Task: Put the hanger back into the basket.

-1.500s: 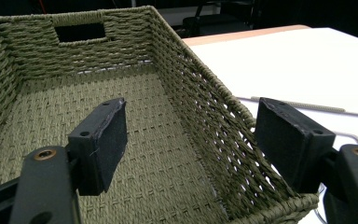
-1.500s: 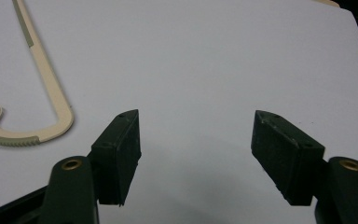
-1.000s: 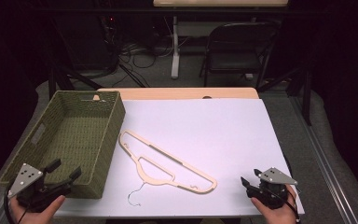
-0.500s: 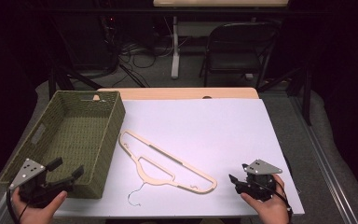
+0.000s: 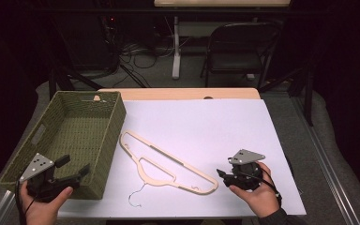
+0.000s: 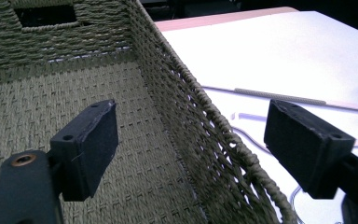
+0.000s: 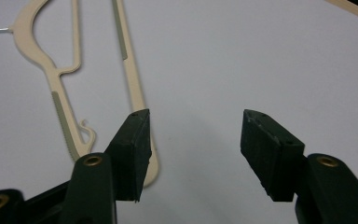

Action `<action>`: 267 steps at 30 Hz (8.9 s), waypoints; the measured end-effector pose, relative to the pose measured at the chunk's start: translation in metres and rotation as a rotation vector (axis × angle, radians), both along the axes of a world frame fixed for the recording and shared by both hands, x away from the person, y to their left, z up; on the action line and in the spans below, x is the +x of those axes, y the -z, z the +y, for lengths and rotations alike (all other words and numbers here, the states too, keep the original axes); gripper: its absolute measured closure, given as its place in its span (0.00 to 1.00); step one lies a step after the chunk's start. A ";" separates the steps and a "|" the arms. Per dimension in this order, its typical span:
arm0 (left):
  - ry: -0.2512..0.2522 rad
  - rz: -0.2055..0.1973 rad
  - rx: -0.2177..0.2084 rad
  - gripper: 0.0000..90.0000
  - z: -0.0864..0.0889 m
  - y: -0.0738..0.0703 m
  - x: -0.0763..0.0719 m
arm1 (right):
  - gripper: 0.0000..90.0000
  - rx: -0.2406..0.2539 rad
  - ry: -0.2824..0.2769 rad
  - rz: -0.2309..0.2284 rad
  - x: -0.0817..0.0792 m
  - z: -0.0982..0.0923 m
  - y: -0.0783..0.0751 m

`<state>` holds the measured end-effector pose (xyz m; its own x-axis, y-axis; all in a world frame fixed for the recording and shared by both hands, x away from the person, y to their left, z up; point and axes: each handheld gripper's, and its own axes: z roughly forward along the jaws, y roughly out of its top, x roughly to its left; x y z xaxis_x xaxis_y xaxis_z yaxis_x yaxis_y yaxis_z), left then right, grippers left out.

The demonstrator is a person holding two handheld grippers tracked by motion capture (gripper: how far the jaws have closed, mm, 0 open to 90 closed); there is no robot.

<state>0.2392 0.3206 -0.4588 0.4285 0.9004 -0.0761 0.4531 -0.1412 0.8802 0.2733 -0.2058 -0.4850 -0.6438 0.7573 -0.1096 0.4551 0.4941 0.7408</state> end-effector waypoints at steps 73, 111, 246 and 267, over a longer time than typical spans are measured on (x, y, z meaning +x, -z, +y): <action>0.044 -0.004 0.023 0.35 -0.008 0.004 -0.002 | 0.82 -0.366 -0.440 0.387 0.040 0.144 0.036; 0.037 -0.004 0.020 0.35 -0.007 0.004 -0.002 | 0.89 -0.391 -0.466 0.416 0.041 0.154 0.045; 0.606 -0.359 0.642 0.76 -0.198 0.103 0.077 | 0.94 -0.187 -0.505 0.398 0.038 0.037 0.006; 0.635 -0.357 0.822 0.89 -0.228 0.077 0.078 | 0.77 -0.078 -0.381 0.194 0.028 0.000 -0.025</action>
<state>0.3170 0.0930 -0.5358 0.7100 0.2265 0.6668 -0.1720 -0.8624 0.4762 0.3010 -0.2058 -0.4600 -0.8902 0.4555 -0.0059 0.3566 0.7047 0.6134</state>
